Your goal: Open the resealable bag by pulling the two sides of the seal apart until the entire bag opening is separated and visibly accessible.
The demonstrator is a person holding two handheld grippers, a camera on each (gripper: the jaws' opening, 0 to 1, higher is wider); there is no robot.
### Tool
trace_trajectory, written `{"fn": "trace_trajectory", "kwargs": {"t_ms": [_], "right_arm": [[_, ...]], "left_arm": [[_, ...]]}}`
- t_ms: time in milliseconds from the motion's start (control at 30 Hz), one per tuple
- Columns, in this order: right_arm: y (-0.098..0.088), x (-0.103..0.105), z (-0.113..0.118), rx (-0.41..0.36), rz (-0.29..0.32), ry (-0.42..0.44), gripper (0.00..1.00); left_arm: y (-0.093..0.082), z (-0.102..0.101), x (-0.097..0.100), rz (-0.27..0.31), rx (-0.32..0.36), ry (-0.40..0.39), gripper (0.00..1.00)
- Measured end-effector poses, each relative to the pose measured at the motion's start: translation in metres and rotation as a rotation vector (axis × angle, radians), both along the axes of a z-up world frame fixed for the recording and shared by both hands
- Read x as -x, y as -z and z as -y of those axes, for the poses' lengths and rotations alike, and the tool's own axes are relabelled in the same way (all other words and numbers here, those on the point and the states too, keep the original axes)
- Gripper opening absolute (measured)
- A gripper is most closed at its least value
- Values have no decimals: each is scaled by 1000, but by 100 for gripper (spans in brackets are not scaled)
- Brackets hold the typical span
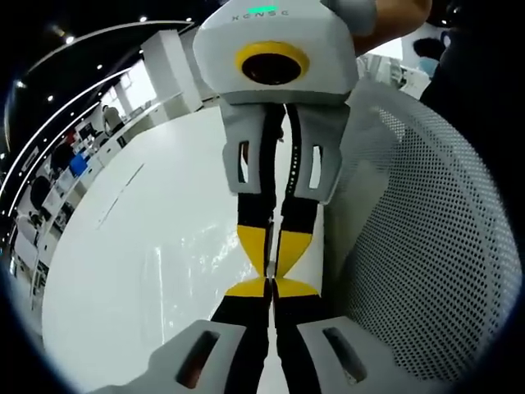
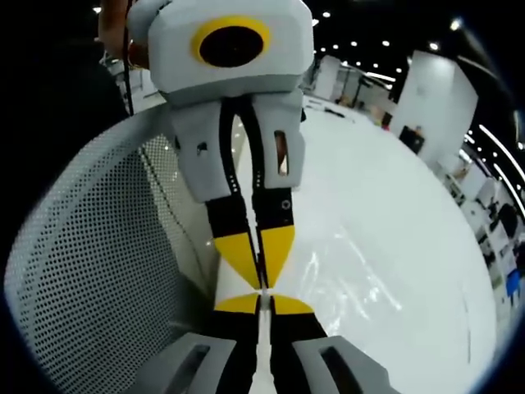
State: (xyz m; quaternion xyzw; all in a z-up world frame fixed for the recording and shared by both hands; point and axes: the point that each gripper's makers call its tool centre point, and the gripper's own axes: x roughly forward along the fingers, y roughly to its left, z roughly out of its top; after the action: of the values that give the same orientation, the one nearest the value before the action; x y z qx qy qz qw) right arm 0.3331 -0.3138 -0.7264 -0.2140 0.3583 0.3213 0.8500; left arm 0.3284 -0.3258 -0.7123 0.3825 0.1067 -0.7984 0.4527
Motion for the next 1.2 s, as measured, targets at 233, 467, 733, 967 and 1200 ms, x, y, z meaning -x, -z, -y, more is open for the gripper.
{"fn": "trace_trajectory", "kwargs": {"t_ms": [233, 467, 733, 967, 1200], "right_arm": [[-1, 1, 7, -19, -3, 31, 0], [0, 1, 7, -76, -7, 70, 0], [6, 8, 14, -46, -22, 77, 0], [8, 9, 18, -43, -29, 86, 0], [11, 11, 25, -37, -34, 94, 0]], "left_arm": [[-4, 2, -3, -5, 1, -2, 0], [-4, 2, -3, 4, -8, -2, 0], [-9, -4, -8, -40, 0, -49, 0], [-9, -5, -10, -38, 9, -65, 0], [-10, -7, -17, -41, 13, -88, 0]]}}
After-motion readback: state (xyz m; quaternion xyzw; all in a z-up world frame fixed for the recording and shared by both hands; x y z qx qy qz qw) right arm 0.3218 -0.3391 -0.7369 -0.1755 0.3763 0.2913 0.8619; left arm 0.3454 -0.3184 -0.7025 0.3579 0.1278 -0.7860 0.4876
